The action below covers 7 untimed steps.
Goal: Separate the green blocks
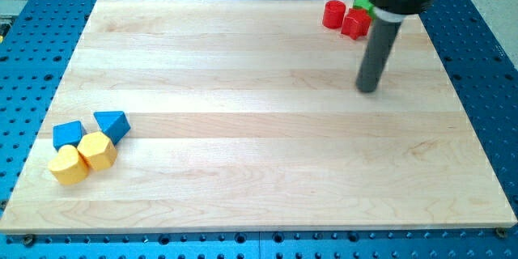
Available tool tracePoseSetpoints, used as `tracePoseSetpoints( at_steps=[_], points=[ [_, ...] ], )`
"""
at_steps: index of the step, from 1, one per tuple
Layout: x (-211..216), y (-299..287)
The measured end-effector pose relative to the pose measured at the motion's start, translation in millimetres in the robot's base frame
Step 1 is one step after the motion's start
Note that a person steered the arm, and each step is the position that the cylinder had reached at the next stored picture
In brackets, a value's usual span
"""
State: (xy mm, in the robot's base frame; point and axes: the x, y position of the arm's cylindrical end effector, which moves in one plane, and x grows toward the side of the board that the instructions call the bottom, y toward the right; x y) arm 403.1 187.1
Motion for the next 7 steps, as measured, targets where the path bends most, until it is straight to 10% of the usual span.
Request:
tracePoseSetpoints(
  at_steps=[4, 7],
  points=[
    [-164, 75],
    [-211, 97]
  ],
)
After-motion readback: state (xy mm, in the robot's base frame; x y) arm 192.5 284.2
